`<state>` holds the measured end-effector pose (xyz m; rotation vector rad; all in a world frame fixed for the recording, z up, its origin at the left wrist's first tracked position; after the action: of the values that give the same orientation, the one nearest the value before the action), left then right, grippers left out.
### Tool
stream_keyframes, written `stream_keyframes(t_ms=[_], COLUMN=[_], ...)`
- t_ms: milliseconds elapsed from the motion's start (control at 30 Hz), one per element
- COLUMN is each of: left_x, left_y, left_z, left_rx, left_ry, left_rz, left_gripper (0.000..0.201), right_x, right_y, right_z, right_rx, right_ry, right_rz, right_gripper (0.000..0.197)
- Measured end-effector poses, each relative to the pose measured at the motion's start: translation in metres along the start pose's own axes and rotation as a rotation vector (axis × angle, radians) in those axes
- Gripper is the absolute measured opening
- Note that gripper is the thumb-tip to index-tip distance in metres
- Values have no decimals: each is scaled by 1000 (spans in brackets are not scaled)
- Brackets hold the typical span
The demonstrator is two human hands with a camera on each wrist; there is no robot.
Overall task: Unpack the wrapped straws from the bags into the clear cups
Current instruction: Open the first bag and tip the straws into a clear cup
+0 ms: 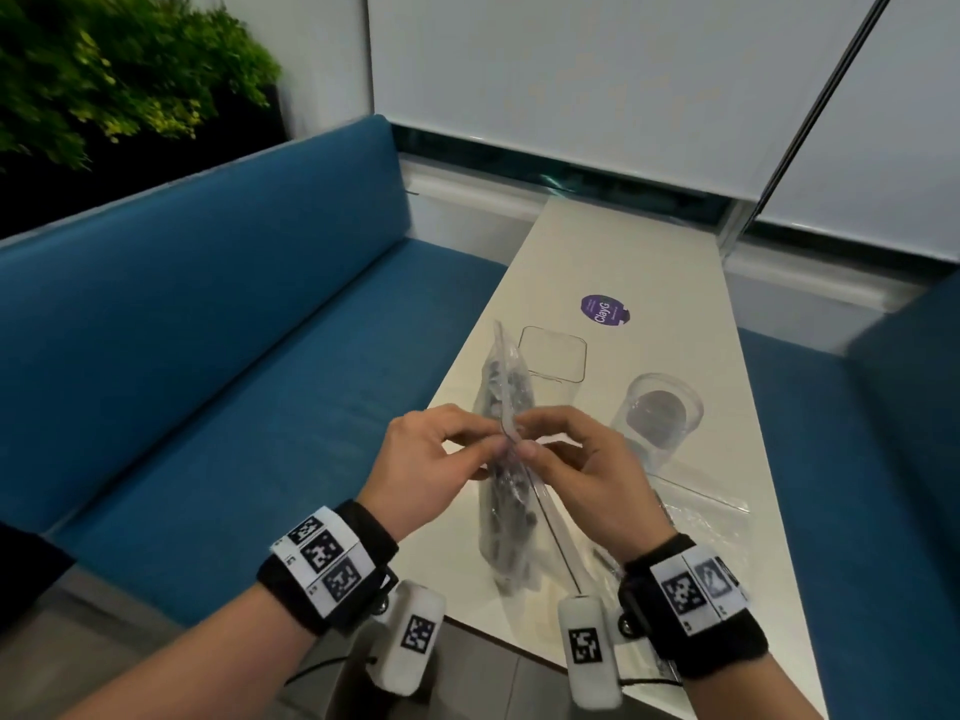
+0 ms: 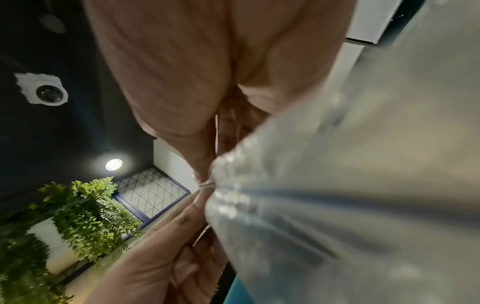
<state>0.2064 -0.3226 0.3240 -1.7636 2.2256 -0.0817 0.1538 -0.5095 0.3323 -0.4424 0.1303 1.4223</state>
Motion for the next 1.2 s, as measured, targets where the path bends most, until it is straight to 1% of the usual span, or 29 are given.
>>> stream_keyframes(t_ms=[67, 100, 133, 167, 233, 333, 400, 533, 600, 667, 733, 800, 867, 900, 933, 967, 1000, 1100, 1167, 1200], left_x=[0, 0, -1, -2, -3, -2, -4, -6, -13, -26, -27, -15, -4, -2, 0, 0, 0, 3, 3, 3], left_y=[-2, -4, -5, -6, -6, -6, -8, -7, -8, -13, -14, -12, -8, -6, -5, -4, -4, -3, -4, -4], left_z=[-3, -4, -5, -7, -11, -16, -16, -18, -19, -17, -16, -18, -21, -22, -21, -20, -19, -17, -17, -19], left_rx=[-53, -63, -65, -62, -49, 3, 44, 88, 95, 66, 32, -13, -77, -106, -131, -155, -172, -193, -231, -244], left_ry=[31, 37, 41, 46, 31, -103, -181, -288, -340, -331, -272, -196, -104, -45, 9, 44, 59, 48, 72, 99], left_rz=[1, 7, 20, 39, 97, 140, 143, 157, 136, 68, 52, 112, 166, 183, 187, 183, 180, 164, 135, 121], left_gripper=[7, 7, 8, 9, 10, 9, 10, 9, 10, 14, 16, 14, 9, 14, 24, 33, 37, 22, 20, 22], right_x=[-1, -2, -3, -5, -4, -1, -4, -11, -17, -30, -31, -17, -3, 1, 3, 5, 6, 9, 6, 4], right_y=[-4, -6, -7, -7, -7, -10, -10, -12, -13, -16, -18, -19, -18, -16, -14, -12, -9, -6, -7, -7], right_z=[-3, -4, -5, -6, -4, -2, -1, -1, -9, -16, -12, 3, 13, 16, 16, 16, 16, 15, 11, 10], right_rx=[49, 85, 88, 29, -132, -251, -299, -220, -152, -42, -12, -38, -37, -25, -10, -2, 1, 4, 16, 9], right_ry=[-59, -127, -150, -91, 155, 381, 477, 469, 468, 393, 352, 358, 297, 253, 223, 216, 230, 231, 207, 213], right_rz=[-40, -26, -5, 6, 24, -1, -38, -64, -101, -176, -201, -158, -123, -105, -82, -62, -50, -54, -48, -32], right_gripper=[27, 29, 31, 32, 31, 14, 7, 7, 9, 12, 15, 18, 11, 13, 17, 21, 23, 12, 19, 18])
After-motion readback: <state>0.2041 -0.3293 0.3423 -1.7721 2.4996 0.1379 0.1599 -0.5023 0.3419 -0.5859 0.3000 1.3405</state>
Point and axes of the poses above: each hand's wrist, its own y-axis away from the middle knuckle, its own x-axis out of the palm, z = x × y, the point moved 2 cm from there along -y, towards the middle knuckle, and after that the axes turned 3 degrees about -z, right-handed, at the moved point
